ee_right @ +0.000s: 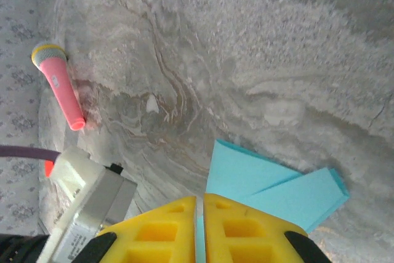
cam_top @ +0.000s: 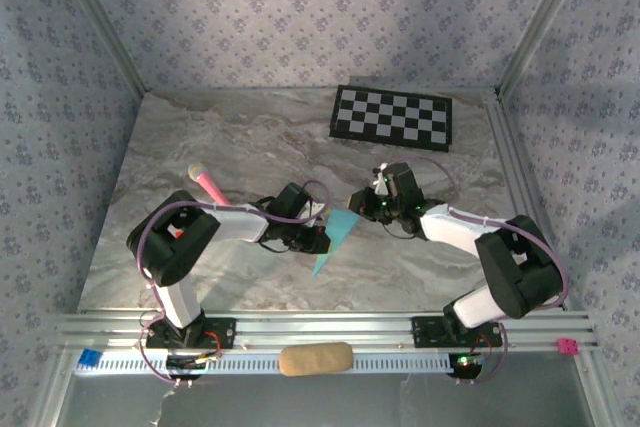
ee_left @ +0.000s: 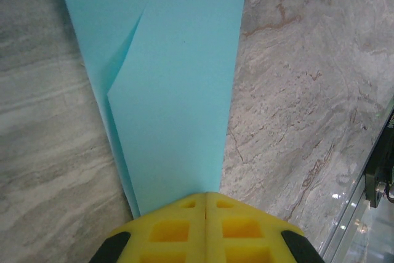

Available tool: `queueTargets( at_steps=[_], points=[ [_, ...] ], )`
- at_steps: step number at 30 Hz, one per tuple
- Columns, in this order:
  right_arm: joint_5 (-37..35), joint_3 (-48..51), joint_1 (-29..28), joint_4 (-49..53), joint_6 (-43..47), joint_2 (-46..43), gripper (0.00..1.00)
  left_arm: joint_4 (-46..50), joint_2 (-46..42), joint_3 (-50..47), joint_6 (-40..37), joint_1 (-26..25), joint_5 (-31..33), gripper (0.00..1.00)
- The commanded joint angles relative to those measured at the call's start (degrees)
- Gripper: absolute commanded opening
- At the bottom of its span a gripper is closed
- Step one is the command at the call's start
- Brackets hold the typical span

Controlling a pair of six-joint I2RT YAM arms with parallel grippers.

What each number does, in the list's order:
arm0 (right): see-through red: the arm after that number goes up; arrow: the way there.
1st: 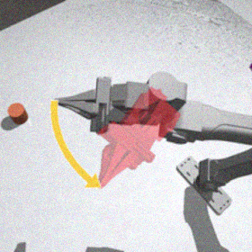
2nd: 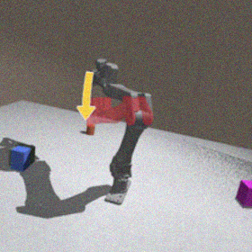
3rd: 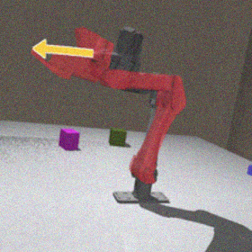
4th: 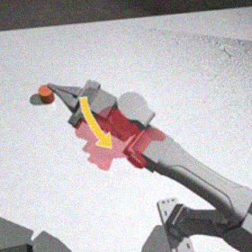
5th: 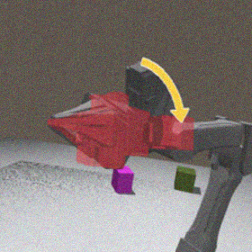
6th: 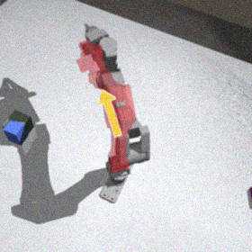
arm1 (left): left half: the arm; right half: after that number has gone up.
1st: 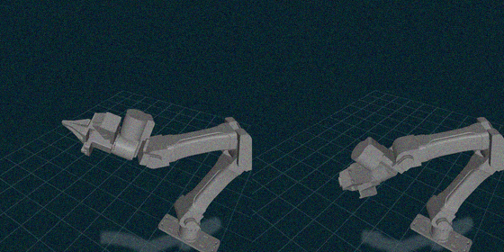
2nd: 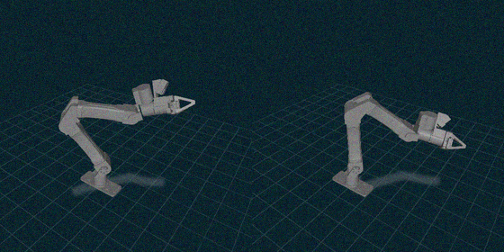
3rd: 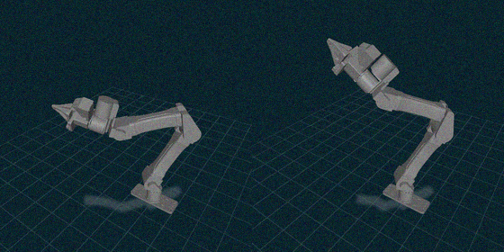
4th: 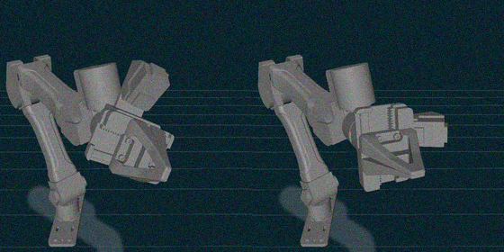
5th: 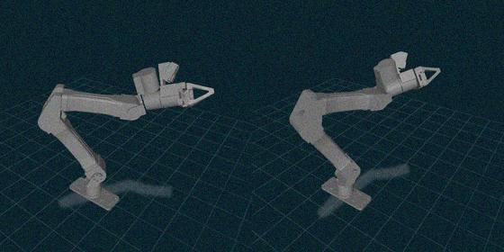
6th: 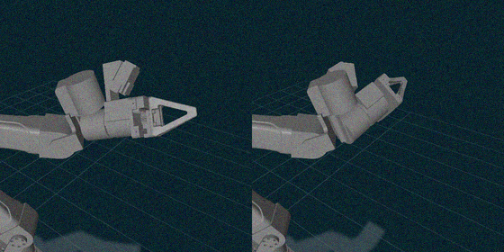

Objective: Fold a paper plane with a square sheet of paper (pick it up from the middle)
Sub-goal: Fold the wing for the fifth time at the center of the table.

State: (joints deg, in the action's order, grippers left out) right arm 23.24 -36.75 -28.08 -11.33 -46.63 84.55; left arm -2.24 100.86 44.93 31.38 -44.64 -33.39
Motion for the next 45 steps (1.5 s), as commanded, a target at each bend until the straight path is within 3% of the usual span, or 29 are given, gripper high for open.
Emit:
queueTargets(
  at_steps=[1,16,25,36,45],
  points=[
    [1.7,0.5,-1.0,-0.6,-0.2,2.3,0.11,5.8,1.1,-2.0,0.2,-0.3,1.9,0.0],
    [-1.0,2.4,-1.3,-1.5,-3.6,12.4,0.01,6.4,0.7,-1.2,0.1,-0.3,1.0,0.0],
    [-2.9,2.5,-1.3,1.2,-3.0,12.1,0.0,15.5,-4.6,8.8,1.4,1.0,1.6,0.07],
    [-2.9,1.3,-1.3,2.1,-4.5,12.5,0.0,15.7,2.6,16.2,2.6,-0.9,-2.0,0.09],
    [-3.0,1.5,-1.3,2.1,-4.9,12.4,0.0,17.5,6.8,18.6,1.3,-3.1,2.9,0.09]
  ],
)
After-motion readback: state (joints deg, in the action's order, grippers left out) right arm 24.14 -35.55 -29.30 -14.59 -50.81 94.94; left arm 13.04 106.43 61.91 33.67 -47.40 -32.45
